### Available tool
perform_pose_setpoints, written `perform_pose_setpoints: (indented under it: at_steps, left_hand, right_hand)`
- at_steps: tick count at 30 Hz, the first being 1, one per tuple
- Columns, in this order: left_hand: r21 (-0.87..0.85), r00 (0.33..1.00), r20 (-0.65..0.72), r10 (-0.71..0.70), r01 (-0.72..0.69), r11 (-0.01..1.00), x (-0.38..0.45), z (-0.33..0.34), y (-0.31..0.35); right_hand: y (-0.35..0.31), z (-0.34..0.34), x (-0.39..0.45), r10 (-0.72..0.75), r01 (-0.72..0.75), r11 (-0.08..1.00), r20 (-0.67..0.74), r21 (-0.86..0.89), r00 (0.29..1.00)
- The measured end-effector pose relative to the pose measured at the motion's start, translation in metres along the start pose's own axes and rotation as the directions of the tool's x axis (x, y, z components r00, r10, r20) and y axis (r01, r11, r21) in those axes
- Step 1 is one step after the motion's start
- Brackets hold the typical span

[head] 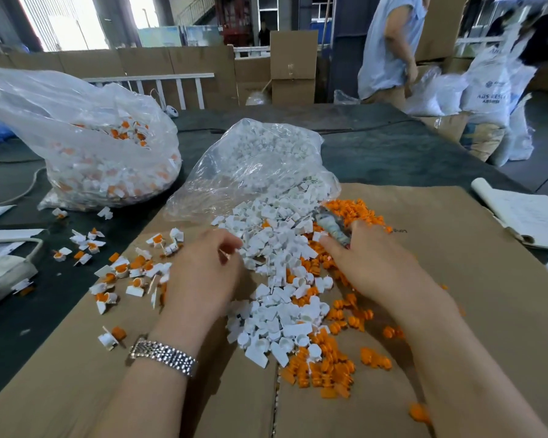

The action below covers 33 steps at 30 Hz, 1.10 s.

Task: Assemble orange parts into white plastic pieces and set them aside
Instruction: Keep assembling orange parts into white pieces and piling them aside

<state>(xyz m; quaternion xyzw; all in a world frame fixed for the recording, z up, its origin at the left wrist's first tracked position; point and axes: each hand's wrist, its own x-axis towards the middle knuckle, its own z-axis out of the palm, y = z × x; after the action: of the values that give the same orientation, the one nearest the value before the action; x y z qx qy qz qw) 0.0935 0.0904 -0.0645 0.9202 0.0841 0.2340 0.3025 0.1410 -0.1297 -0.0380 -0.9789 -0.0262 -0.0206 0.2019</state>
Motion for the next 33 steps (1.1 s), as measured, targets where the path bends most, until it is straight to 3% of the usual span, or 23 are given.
perform_pose_setpoints:
  at_steps: [5,12,15,18,22,26,33]
  left_hand:
    - [0.265,0.986,0.127,0.105,-0.136,0.955,-0.007,0.013,0.006]
    - [0.257,0.989,0.103,0.103,-0.127,0.958,-0.006,0.014,0.010]
    - [0.166,0.996,0.055,0.064,-0.072,0.983,-0.005,0.012,0.010]
    - [-0.033,1.000,0.018,-0.004,0.004,0.999,-0.003,0.011,0.009]
    - [-0.225,0.999,0.030,-0.038,0.044,0.973,-0.002,0.008,0.009]
    - [-0.242,0.997,0.074,-0.021,0.038,0.970,-0.003,0.007,0.008]
    - [-0.270,0.995,0.089,-0.048,0.070,0.960,-0.005,0.008,0.009]
  right_hand:
    - [-0.003,0.010,0.000,0.035,-0.035,0.979,-0.004,-0.202,0.999]
    - [0.001,0.009,0.003,0.013,-0.001,0.987,0.074,-0.162,0.997]
    - [0.003,0.004,0.002,-0.060,0.060,0.996,0.002,-0.060,0.998]
    - [0.002,0.001,0.001,-0.233,0.233,0.972,-0.082,-0.016,0.969]
    - [-0.004,0.007,-0.001,-0.360,0.350,0.912,-0.007,-0.215,0.933]
    - [-0.006,0.015,-0.001,-0.380,0.361,0.871,0.009,-0.333,0.925]
    - [-0.007,0.019,-0.002,-0.403,0.390,0.857,0.035,-0.337,0.915]
